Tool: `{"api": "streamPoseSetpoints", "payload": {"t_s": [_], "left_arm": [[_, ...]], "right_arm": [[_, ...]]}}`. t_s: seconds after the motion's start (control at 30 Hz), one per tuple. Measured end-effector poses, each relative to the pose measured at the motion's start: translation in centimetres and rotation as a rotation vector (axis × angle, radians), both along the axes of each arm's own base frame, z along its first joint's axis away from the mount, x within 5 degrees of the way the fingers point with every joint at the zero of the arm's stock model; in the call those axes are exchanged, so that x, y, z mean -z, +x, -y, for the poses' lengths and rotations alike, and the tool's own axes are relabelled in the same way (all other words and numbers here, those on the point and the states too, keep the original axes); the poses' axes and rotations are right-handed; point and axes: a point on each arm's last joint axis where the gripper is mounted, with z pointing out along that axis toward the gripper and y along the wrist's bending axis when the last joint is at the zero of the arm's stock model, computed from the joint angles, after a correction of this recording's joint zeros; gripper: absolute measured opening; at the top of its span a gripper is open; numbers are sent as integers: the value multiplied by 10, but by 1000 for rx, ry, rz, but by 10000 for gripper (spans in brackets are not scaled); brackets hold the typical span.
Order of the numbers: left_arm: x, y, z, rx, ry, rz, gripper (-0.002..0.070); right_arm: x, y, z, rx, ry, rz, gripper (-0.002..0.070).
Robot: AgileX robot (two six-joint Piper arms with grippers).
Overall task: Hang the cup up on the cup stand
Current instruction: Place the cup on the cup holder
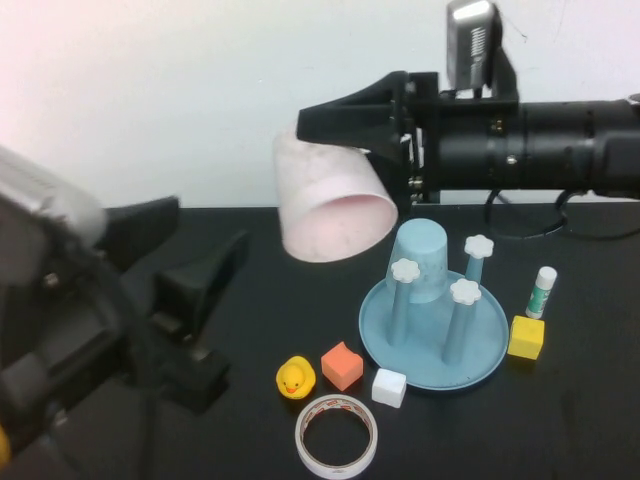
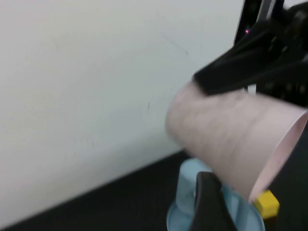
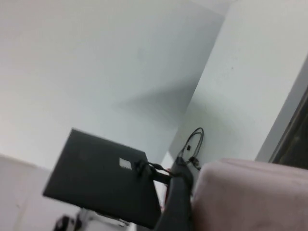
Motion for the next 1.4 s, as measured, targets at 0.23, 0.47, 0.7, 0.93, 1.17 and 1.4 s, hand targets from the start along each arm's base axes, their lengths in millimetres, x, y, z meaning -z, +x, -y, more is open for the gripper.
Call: {"api": "streamPoseSetpoints", "payload": {"t_s": [0.23, 0.47, 0.7, 0.93, 1.17, 1.4], "left_arm": [[10, -17, -42, -102, 145, -175, 197], [27, -34, -82, -231, 270, -332, 13], [45, -51, -107, -216, 196, -308, 0], [56, -56, -118, -215, 171, -282, 0], [54, -55, -118, -209, 164, -251, 0], [55, -55, -117, -208, 149, -253, 0]], "right_arm": [[-19, -5, 24, -70, -17, 448, 583], [-54, -36, 41, -80, -70, 944, 583], [-30, -61, 60, 23, -295, 1176, 583], [-23, -46, 79, 225, -654, 1253, 582], [21, -6, 104, 404, -1041, 1017, 582], [49, 17, 91, 307, -986, 989, 580]]}}
